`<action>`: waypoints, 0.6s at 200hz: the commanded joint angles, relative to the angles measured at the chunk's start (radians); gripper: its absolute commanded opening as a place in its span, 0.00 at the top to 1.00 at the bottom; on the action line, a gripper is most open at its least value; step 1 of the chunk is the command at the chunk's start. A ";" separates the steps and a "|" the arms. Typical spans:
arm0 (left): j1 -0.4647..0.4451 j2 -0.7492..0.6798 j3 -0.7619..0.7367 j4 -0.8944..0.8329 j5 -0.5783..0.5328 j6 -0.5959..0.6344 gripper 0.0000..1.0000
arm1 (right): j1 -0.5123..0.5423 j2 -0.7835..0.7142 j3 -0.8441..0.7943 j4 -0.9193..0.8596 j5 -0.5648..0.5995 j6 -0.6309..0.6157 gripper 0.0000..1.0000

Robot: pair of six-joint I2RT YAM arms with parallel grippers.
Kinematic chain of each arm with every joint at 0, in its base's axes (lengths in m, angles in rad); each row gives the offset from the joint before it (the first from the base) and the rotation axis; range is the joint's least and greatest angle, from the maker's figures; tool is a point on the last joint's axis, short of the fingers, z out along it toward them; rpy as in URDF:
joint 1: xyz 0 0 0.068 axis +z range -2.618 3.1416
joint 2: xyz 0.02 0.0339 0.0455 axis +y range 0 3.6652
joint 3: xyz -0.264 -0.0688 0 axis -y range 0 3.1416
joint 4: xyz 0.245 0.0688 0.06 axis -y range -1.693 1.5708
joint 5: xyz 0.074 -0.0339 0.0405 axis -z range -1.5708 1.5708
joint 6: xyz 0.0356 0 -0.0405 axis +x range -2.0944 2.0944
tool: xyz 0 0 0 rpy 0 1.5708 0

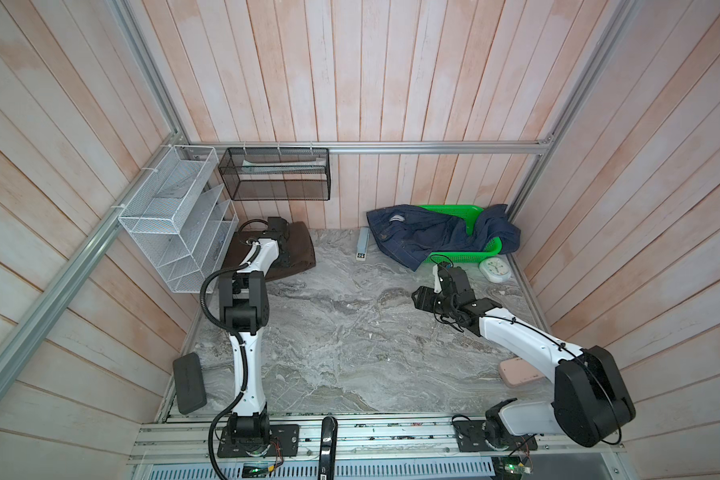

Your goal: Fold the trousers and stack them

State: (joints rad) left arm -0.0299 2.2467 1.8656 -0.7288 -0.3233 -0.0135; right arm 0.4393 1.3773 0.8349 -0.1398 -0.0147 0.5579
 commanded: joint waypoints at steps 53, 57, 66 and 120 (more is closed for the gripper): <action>-0.127 -0.972 -0.973 0.752 -0.038 -0.102 0.16 | -0.016 -0.300 -0.299 0.523 0.413 -0.253 0.34; -0.128 -1.008 -1.027 0.794 -0.051 -0.110 0.15 | -0.017 -0.314 -0.336 0.582 0.433 -0.284 0.33; -0.127 -1.078 -1.140 0.892 -0.058 -0.105 0.14 | -0.020 -0.334 -0.420 0.717 0.486 -0.340 0.30; -0.100 -1.191 -1.460 1.127 -0.239 -0.218 0.07 | -0.178 -0.308 -0.650 1.067 0.555 -0.499 0.04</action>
State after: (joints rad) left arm -0.1402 1.0733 0.4786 0.1856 -0.4557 -0.1688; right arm 0.3164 1.0561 0.2367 0.6754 0.4572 0.1547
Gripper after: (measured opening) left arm 0.926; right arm 0.950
